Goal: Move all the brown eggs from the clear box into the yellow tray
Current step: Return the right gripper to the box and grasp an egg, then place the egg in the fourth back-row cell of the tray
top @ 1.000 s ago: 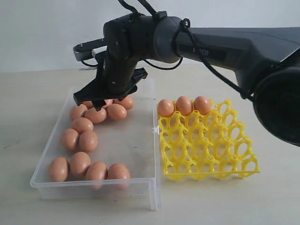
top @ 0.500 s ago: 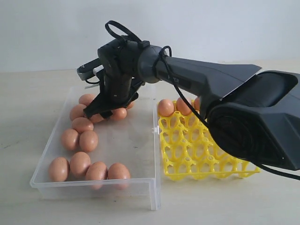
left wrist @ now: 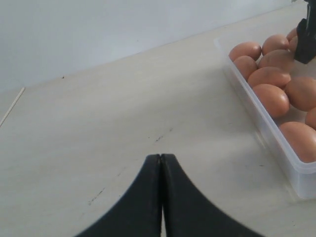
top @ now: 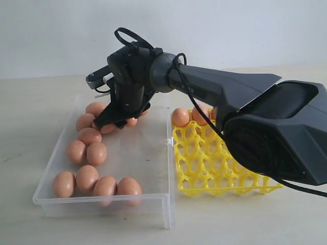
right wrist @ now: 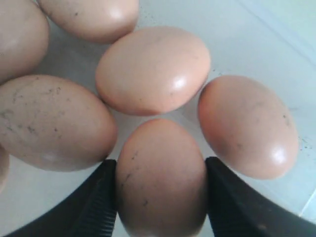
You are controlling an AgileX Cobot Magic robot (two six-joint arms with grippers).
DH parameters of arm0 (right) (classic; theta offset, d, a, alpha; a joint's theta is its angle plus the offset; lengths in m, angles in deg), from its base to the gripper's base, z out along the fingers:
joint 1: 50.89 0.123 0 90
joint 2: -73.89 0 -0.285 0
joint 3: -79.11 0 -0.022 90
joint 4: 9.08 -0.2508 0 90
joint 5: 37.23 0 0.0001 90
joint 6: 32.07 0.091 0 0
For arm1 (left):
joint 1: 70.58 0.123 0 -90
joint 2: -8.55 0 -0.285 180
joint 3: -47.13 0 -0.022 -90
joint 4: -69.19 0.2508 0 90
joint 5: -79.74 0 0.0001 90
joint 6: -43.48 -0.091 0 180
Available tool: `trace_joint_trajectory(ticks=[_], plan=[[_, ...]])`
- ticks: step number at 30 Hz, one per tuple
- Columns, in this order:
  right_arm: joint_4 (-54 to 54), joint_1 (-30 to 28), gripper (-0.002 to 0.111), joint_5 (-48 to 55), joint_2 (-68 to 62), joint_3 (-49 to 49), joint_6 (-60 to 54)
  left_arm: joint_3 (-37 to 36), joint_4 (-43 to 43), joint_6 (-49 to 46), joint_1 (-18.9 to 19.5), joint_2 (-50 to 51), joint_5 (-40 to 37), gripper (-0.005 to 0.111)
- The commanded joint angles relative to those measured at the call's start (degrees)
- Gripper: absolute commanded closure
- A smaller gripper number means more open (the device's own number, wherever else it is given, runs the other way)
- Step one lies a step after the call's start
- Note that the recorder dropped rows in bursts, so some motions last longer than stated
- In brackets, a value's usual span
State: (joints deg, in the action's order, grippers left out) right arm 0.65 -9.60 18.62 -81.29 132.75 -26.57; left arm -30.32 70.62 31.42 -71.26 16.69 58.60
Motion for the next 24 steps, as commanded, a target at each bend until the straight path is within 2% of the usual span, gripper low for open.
trace_joint_trajectory(ticks=[1,5,11,15,18,24], plan=[[0.92,-0.73,0.108,-4.03,6.65,-3.56,-0.19,0.23,0.00,0.30,0.10,-0.35,0.33,0.107],[1.35,-1.71,0.108,-15.96,15.06,-16.25,1.65,0.23,0.00,0.30,0.10,-0.35,0.33,0.107],[0.27,-5.16,0.108,-45.73,29.99,-44.75,3.72,0.23,0.00,0.30,0.10,-0.35,0.33,0.107],[-4.63,-9.19,0.108,-64.61,39.32,-63.98,1.96,0.23,0.00,0.30,0.10,-0.35,0.33,0.107],[-9.33,-12.40,0.108,-72.52,44.68,-74.85,-1.78,0.23,0.00,0.30,0.10,-0.35,0.33,0.107],[-10.25,-19.98,0.108,-84.71,50.13,-88.31,-2.94,0.23,0.00,0.30,0.10,-0.35,0.33,0.107]])
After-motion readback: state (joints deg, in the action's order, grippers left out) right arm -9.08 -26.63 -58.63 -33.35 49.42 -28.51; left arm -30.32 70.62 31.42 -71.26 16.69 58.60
